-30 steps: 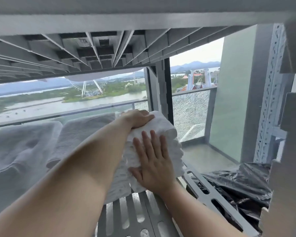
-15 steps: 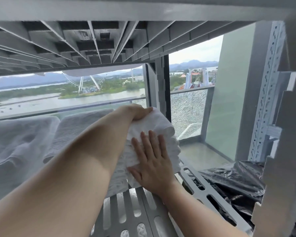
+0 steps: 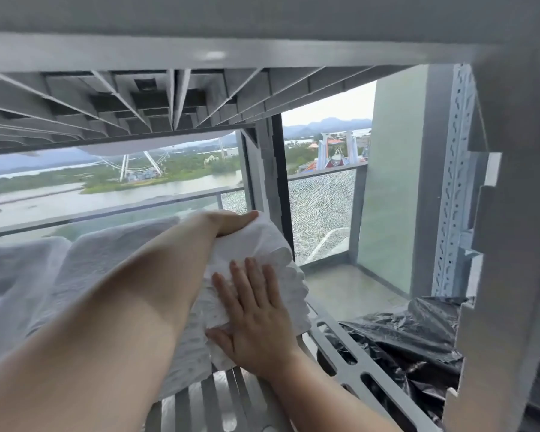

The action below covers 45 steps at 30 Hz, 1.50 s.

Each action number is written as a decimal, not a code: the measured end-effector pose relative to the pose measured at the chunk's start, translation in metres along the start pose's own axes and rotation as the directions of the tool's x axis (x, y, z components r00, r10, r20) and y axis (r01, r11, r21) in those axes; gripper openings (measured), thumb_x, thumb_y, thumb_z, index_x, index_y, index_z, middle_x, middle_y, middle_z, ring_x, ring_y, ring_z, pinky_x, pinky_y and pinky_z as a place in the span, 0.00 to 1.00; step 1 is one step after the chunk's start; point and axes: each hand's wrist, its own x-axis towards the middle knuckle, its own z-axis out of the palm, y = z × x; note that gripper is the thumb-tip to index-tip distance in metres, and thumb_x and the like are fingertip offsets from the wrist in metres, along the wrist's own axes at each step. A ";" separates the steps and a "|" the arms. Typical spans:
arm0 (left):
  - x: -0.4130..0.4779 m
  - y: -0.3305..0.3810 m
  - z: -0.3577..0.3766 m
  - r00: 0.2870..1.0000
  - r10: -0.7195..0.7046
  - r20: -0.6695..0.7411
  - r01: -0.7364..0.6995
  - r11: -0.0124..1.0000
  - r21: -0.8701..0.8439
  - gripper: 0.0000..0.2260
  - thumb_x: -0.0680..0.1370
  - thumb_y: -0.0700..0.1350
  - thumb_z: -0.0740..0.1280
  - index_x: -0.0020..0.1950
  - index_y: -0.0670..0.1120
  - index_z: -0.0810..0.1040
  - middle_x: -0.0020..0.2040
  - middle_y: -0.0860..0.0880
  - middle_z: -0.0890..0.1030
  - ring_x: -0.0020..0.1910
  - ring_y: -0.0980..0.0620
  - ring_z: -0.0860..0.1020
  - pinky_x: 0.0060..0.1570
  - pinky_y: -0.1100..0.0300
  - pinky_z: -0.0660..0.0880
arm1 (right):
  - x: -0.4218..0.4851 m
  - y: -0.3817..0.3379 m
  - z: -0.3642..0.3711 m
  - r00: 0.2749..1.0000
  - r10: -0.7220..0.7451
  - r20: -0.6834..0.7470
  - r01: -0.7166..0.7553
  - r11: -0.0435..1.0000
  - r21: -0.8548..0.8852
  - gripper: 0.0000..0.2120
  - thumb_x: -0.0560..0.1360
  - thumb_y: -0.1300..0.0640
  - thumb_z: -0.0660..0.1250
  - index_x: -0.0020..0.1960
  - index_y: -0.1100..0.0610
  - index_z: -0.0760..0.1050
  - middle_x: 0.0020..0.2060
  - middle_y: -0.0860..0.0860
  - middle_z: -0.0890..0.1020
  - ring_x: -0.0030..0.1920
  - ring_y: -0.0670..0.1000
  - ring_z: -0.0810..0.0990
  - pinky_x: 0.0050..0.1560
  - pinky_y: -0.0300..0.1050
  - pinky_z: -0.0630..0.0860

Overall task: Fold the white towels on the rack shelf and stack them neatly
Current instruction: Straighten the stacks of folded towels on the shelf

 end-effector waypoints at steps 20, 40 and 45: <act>-0.037 -0.006 0.014 0.987 0.135 -0.084 -0.117 0.974 0.195 0.49 0.54 0.89 0.43 0.75 0.76 0.49 0.83 0.48 0.52 0.80 0.37 0.54 0.77 0.37 0.50 | 0.001 -0.003 -0.006 1.000 0.015 0.002 -0.015 1.000 0.015 0.37 0.79 0.34 0.59 0.80 0.56 0.60 0.78 0.61 0.62 0.80 0.63 0.55 0.76 0.68 0.56; -0.049 -0.004 0.017 0.976 0.161 -0.150 -0.113 0.952 0.283 0.47 0.62 0.85 0.40 0.79 0.69 0.49 0.83 0.49 0.51 0.81 0.42 0.47 0.76 0.35 0.43 | -0.001 0.000 -0.004 0.999 0.029 0.026 -0.029 0.999 0.014 0.37 0.79 0.34 0.58 0.81 0.54 0.58 0.79 0.59 0.60 0.80 0.62 0.54 0.75 0.67 0.58; -0.098 -0.013 0.007 0.919 0.333 -0.211 -0.256 0.911 0.323 0.39 0.72 0.80 0.47 0.73 0.60 0.72 0.76 0.54 0.71 0.75 0.50 0.66 0.74 0.45 0.61 | 0.000 -0.005 -0.019 0.997 0.066 0.041 -0.067 0.998 0.016 0.38 0.79 0.35 0.59 0.80 0.56 0.60 0.77 0.62 0.63 0.79 0.64 0.56 0.74 0.68 0.58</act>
